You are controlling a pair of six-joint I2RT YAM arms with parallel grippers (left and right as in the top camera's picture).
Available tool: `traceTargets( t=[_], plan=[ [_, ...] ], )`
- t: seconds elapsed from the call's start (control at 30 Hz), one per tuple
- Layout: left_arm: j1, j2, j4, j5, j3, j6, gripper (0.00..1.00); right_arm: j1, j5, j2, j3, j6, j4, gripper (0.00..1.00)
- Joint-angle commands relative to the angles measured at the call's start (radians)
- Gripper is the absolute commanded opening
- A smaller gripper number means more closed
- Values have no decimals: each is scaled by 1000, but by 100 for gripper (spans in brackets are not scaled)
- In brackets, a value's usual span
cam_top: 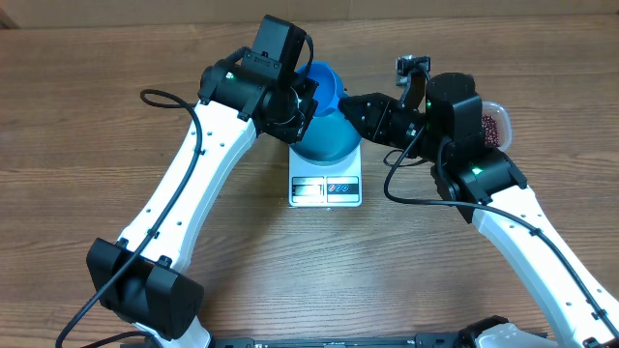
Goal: Scoop item into bowl and weigh 150g on scale
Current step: 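Grasp the scoop handle with the right gripper, taking it from the left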
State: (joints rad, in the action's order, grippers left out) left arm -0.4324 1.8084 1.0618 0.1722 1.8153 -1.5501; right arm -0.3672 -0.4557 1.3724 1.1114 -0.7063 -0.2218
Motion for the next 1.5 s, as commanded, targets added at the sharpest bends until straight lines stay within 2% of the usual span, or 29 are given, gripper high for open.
traceTargets(
  t=[0.0, 0.13, 0.43, 0.63, 0.7, 0.77, 0.8, 0.83, 1.03, 1.47],
  plan=[
    [-5, -13, -2, 0, -5, -22, 4, -4, 10, -1, 21, -1, 0, 18],
    [-6, -13, -4, 0, -5, -22, 4, -4, 11, -1, 21, 0, -7, 17],
    [-6, -13, -4, 5, -5, -21, 4, -4, 11, -1, 21, -1, -3, 4],
    [-7, -13, -4, 5, -5, -21, 5, -4, 11, -1, 21, -2, -3, 4],
    [-6, -13, -4, 5, -5, -21, 23, -4, 11, -1, 21, -1, -3, 4],
    [-6, -13, -3, 5, -5, -21, 60, -4, 11, -1, 21, -4, -3, 4],
    [-6, -13, -3, 5, -5, -21, 91, -4, 11, -1, 21, -5, -3, 4],
    [-6, -13, -2, 5, -5, -21, 100, -4, 11, -1, 21, -5, -3, 4],
    [-5, -13, 0, 0, -5, -14, 100, -4, 11, -1, 21, -3, -4, 4],
    [69, -14, -6, 72, -4, 172, 100, 55, 18, -1, 21, 4, -65, 4]
  ],
)
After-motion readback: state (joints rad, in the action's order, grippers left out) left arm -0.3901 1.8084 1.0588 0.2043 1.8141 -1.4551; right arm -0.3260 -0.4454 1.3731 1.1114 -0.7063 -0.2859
